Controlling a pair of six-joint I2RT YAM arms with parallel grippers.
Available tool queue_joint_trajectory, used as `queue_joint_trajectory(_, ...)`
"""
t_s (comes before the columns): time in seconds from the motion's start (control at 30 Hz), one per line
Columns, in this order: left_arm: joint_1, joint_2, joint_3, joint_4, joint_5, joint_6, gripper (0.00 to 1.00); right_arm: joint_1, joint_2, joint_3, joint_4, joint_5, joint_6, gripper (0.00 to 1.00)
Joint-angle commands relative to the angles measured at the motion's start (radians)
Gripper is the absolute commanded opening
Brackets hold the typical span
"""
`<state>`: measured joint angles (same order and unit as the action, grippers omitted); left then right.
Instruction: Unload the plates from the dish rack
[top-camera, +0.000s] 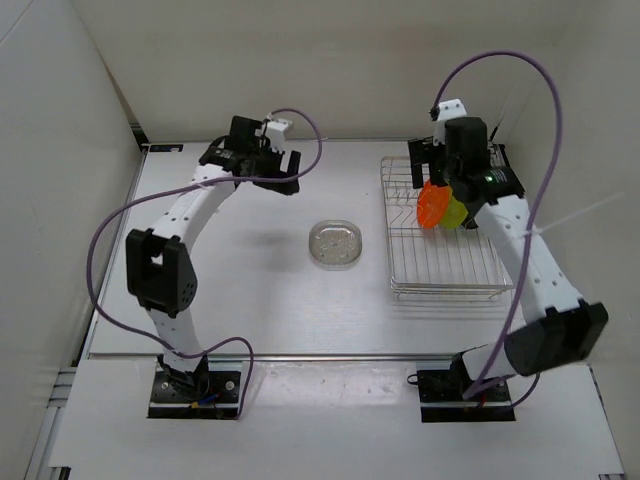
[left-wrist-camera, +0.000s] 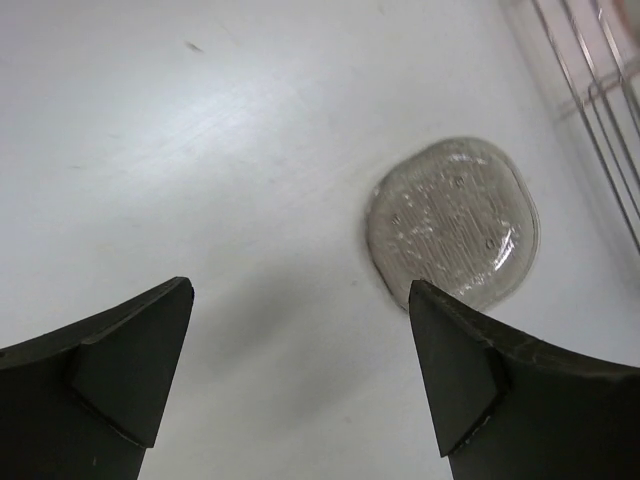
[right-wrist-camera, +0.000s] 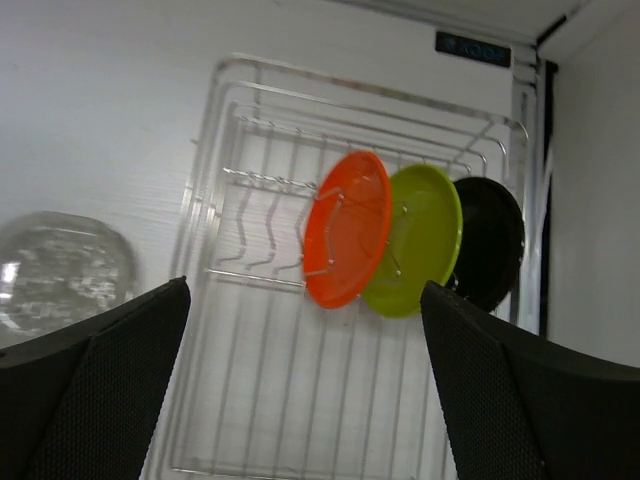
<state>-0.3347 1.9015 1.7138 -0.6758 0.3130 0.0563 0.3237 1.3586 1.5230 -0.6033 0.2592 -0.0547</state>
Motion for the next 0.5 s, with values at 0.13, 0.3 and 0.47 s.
queue_joint_trajectory(0.13,0.037,-0.182,0.108,-0.128,-0.284,-0.004,1.00,-0.040,0.229,0.069,0.019,0.158,-0.141,0.87)
queue_joint_trajectory(0.3,0.056,-0.320,0.029,-0.157,-0.334,-0.015,1.00,-0.069,0.365,0.143,0.037,0.222,-0.198,0.79)
queue_joint_trajectory(0.47,0.056,-0.467,-0.077,-0.137,-0.353,-0.015,1.00,-0.098,0.456,0.173,0.080,0.267,-0.232,0.72)
